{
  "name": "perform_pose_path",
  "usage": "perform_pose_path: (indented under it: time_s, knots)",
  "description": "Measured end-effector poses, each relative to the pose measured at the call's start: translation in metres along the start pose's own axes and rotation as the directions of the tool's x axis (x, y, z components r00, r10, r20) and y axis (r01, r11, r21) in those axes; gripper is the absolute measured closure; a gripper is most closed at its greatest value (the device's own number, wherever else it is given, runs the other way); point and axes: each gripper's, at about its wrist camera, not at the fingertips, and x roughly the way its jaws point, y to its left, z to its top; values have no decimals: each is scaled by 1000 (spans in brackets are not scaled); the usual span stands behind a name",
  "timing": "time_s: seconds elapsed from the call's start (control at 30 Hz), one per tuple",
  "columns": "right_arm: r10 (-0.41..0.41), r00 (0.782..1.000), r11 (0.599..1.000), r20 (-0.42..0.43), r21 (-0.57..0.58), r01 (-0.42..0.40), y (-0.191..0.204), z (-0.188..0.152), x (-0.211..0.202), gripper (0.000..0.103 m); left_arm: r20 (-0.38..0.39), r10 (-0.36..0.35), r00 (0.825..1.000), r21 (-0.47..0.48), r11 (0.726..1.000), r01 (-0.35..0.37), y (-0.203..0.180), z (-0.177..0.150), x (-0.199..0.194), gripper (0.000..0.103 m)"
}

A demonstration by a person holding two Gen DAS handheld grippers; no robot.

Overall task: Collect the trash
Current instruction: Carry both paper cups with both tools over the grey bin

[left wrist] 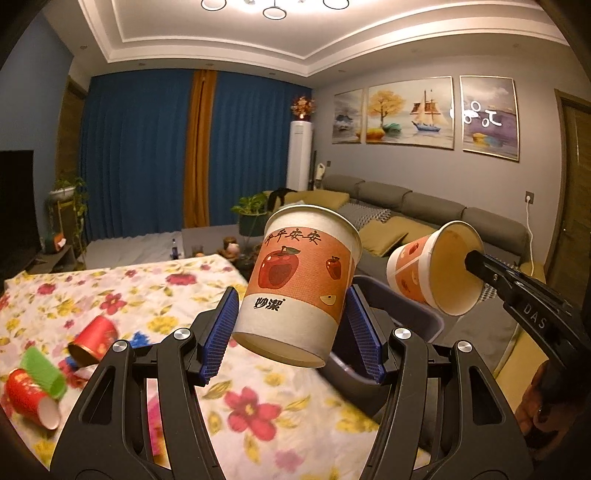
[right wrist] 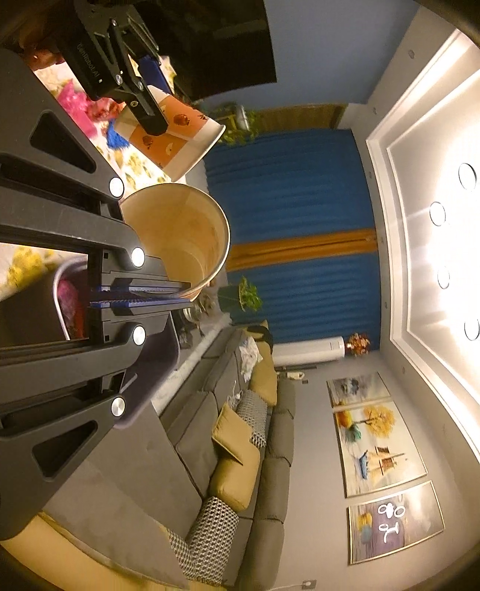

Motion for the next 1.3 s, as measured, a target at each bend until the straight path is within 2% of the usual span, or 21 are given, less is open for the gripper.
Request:
perform_pose_path:
  time_s: [0.47, 1.3]
  knots:
    - [-54, 999, 996, -3, 68, 54, -35, 2, 28, 99, -15, -52, 999, -21, 998, 51, -25, -1, 66, 44]
    - [-64, 998, 990, -28, 128, 67, -55, 0, 60, 99, -51, -102, 994, -37, 994, 100, -44, -8, 121, 44]
